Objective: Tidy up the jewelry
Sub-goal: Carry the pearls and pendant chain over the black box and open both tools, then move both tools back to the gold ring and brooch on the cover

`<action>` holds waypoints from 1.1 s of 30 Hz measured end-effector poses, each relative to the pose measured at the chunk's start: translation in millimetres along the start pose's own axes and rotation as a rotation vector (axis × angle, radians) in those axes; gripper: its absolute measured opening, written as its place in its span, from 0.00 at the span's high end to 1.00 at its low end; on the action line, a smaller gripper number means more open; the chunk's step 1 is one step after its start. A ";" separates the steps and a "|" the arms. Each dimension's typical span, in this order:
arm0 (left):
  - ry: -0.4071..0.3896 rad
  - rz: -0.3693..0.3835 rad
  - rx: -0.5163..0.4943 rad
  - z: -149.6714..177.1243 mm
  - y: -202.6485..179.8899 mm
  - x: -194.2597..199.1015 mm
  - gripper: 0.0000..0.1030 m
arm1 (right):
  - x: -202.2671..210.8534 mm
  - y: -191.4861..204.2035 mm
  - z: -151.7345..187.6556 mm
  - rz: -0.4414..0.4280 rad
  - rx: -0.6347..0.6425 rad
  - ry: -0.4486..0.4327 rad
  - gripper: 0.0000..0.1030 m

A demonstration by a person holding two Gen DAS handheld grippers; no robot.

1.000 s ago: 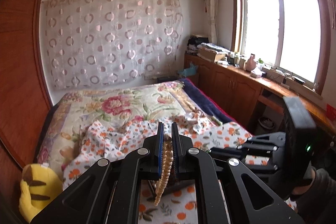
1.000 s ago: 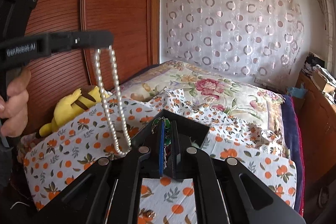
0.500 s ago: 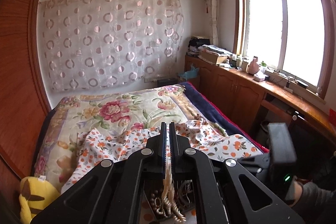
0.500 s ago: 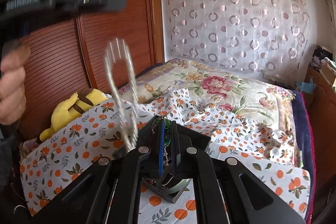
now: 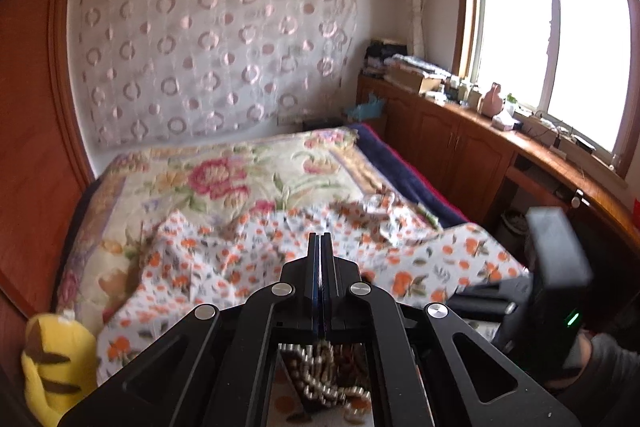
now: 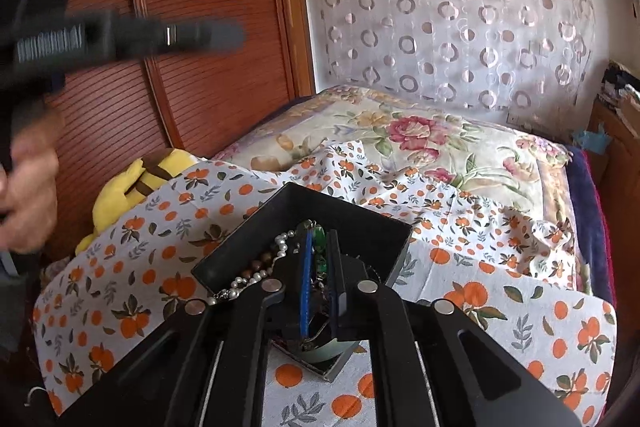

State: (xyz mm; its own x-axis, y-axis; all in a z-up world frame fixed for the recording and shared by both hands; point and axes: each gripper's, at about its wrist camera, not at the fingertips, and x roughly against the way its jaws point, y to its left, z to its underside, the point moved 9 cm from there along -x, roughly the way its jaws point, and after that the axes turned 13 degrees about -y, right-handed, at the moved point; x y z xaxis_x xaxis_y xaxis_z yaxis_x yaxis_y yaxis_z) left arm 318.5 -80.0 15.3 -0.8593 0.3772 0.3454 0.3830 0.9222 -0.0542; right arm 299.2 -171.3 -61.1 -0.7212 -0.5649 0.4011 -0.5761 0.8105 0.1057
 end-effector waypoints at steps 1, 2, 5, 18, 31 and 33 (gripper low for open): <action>0.015 0.000 0.012 11.4 2.7 1.4 1.00 | 0.5 0.7 -0.7 0.001 0.004 0.003 0.82; 0.024 -0.002 0.016 19.0 3.8 4.0 1.00 | 1.0 1.1 -1.2 0.005 0.007 0.005 0.73; 0.046 -0.017 0.018 42.3 8.3 14.6 1.00 | 4.9 2.7 -3.2 0.028 0.029 0.002 0.69; 0.131 -0.026 0.024 128.7 12.0 62.9 0.97 | 56.4 20.4 29.8 0.085 0.034 0.025 0.69; 0.219 -0.033 0.018 190.0 -2.8 77.0 0.43 | 77.1 44.8 109.3 0.086 0.024 0.153 0.70; 0.215 -0.033 0.015 192.9 -4.7 78.3 0.34 | 75.6 47.3 118.9 0.080 0.027 0.175 0.70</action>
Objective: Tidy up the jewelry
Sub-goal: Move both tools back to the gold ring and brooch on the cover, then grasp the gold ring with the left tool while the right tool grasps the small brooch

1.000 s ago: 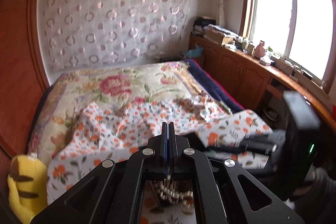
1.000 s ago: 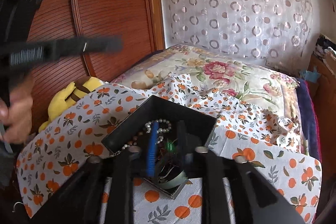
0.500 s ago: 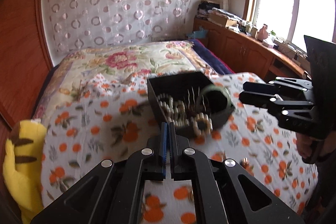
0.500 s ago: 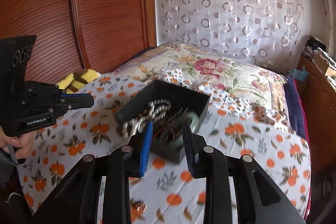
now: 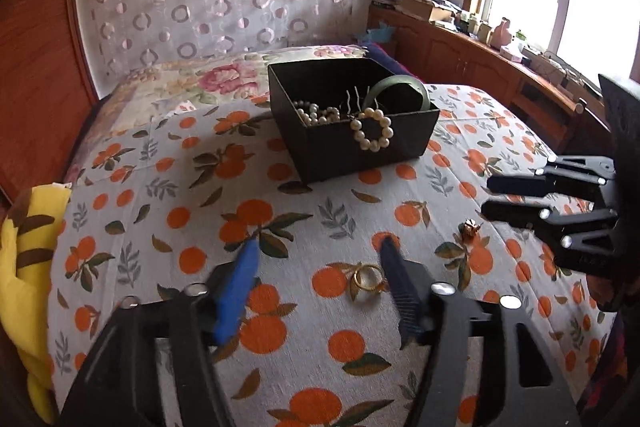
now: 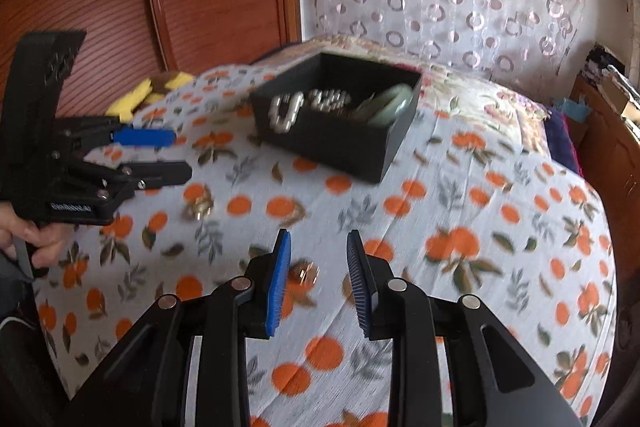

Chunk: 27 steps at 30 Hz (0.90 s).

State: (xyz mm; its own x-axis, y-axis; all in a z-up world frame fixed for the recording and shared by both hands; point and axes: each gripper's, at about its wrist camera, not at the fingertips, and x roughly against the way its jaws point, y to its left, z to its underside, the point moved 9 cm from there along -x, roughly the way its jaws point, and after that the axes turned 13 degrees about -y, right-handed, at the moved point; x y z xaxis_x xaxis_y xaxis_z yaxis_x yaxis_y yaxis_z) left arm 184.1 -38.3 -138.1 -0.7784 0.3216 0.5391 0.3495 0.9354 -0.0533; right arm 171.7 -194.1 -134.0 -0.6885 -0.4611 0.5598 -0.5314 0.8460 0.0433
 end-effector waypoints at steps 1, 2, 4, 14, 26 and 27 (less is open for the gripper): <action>0.003 0.001 0.000 1.4 -1.0 -0.4 0.29 | -2.1 2.8 6.0 -0.006 0.002 0.017 0.70; 0.005 0.002 0.000 2.5 -1.5 -0.9 0.28 | -3.4 3.8 9.1 -0.008 0.005 0.026 0.70; 0.018 0.013 -0.001 6.0 -5.3 -3.3 0.24 | -7.7 4.3 14.8 -0.004 0.007 0.045 0.70; 0.085 0.007 -0.044 20.0 -14.2 -20.6 0.23 | -15.1 5.2 21.0 0.019 0.037 0.075 0.74; 0.106 -0.041 -0.063 23.3 -11.9 -26.4 0.22 | -14.4 9.9 21.0 0.051 0.095 0.067 0.84; 0.104 -0.046 -0.067 22.9 -12.5 -26.0 0.22 | -14.4 9.8 20.9 0.051 0.094 0.067 0.84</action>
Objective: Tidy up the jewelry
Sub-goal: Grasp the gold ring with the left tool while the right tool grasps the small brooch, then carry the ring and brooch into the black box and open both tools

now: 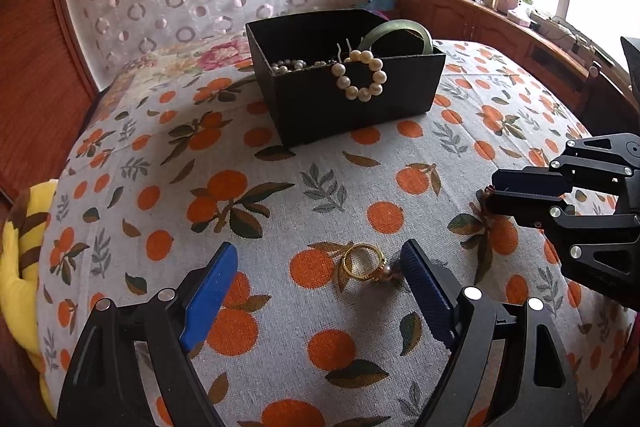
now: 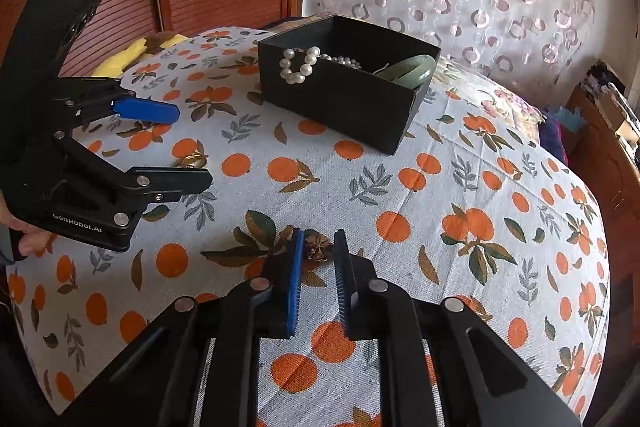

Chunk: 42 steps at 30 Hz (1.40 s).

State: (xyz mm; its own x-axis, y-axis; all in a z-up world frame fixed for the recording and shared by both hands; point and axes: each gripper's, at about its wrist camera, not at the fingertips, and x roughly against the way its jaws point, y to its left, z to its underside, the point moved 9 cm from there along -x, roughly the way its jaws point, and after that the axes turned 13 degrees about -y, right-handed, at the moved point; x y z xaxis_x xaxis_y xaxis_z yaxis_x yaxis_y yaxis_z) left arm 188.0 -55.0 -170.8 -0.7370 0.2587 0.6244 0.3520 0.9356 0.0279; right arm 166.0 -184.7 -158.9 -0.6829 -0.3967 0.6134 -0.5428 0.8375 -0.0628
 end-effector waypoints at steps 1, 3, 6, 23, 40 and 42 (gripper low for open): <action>-0.002 -0.001 -0.007 0.3 -1.4 1.1 0.23 | -0.1 0.2 0.1 -0.002 -0.003 0.000 0.84; -0.007 0.020 -0.011 0.9 -5.3 3.2 0.34 | -0.2 -0.1 0.1 -0.006 -0.009 0.000 0.84; -0.014 0.040 -0.016 1.3 -11.9 6.3 0.44 | -0.3 -1.1 -0.1 -0.015 -0.020 0.001 0.84; -0.039 0.070 0.001 -1.1 -24.1 19.1 0.79 | -0.4 -1.4 -0.1 -0.017 -0.023 0.001 0.84; -0.149 0.044 0.028 -28.5 -12.9 55.0 0.78 | 24.1 -2.8 -25.1 -0.022 -0.028 -0.066 0.84; -0.167 0.041 0.035 -35.7 -10.6 58.7 0.78 | 31.7 -3.2 -34.7 -0.019 -0.025 -0.093 0.84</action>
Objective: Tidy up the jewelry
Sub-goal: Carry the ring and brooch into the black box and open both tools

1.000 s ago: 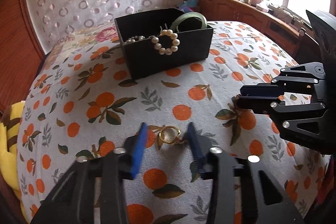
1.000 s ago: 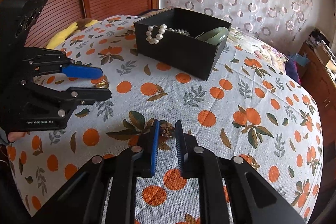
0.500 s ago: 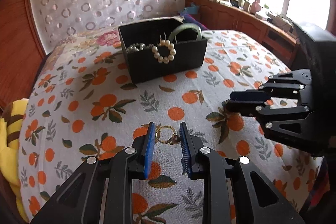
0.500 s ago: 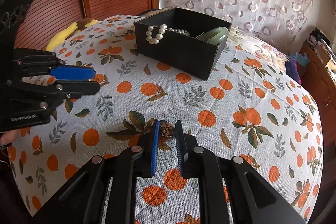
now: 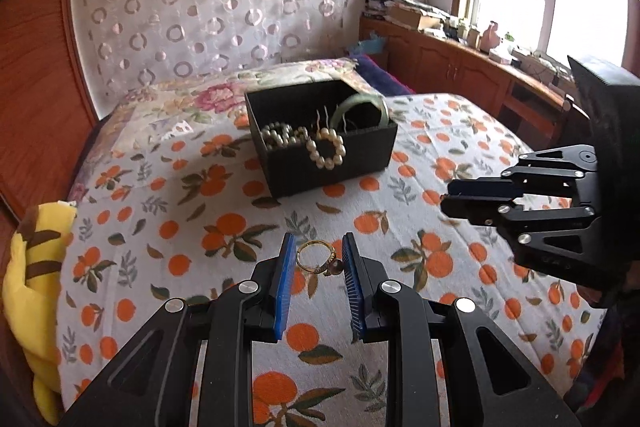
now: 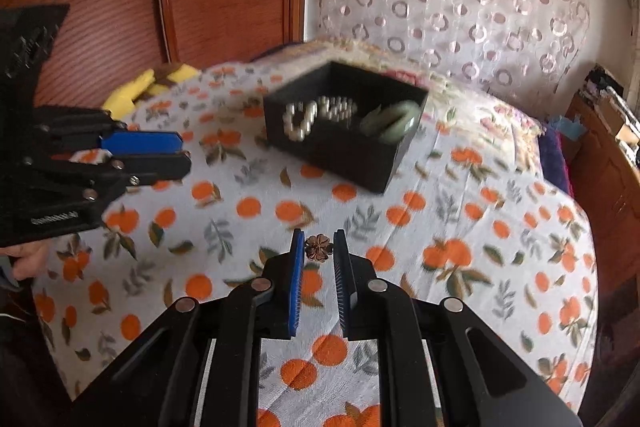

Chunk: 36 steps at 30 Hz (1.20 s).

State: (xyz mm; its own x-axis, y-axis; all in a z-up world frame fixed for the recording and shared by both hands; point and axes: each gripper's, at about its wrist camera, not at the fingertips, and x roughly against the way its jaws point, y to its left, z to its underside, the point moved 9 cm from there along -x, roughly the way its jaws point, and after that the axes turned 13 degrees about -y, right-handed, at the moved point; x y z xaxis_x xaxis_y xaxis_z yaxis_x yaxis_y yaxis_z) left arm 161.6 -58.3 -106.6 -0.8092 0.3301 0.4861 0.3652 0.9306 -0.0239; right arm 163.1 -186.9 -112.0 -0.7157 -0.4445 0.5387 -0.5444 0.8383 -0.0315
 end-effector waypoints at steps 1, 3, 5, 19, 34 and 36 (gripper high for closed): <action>-0.009 0.000 0.003 -3.8 0.8 0.8 0.78 | 4.2 -0.1 -6.3 -0.001 0.000 -0.019 0.84; -0.022 -0.003 0.005 -10.7 2.2 2.2 0.78 | 10.9 0.4 -17.0 -0.003 0.005 -0.052 0.84; -0.031 -0.003 0.003 -17.0 2.9 2.1 0.78 | 14.4 0.1 -23.9 0.000 0.016 -0.071 0.84; -0.077 0.001 0.003 -64.7 10.5 -14.3 0.78 | 0.3 -22.9 -76.3 0.001 0.040 -0.172 0.84; -0.053 -0.003 0.028 -85.0 27.0 -60.6 0.78 | -60.4 -58.8 -108.8 -0.040 -0.047 -0.158 0.84; -0.049 -0.002 0.028 -85.4 28.6 -65.3 0.78 | -66.2 -62.1 -112.8 -0.040 -0.053 -0.161 0.84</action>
State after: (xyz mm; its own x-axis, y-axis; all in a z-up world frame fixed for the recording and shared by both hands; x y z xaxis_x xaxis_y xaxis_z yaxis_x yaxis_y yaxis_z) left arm 264.1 -66.8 -64.4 -0.8316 0.3348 0.4432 0.3512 0.9351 -0.0475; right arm 293.6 -173.9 -50.7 -0.7567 -0.5195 0.3969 -0.5534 0.8322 0.0341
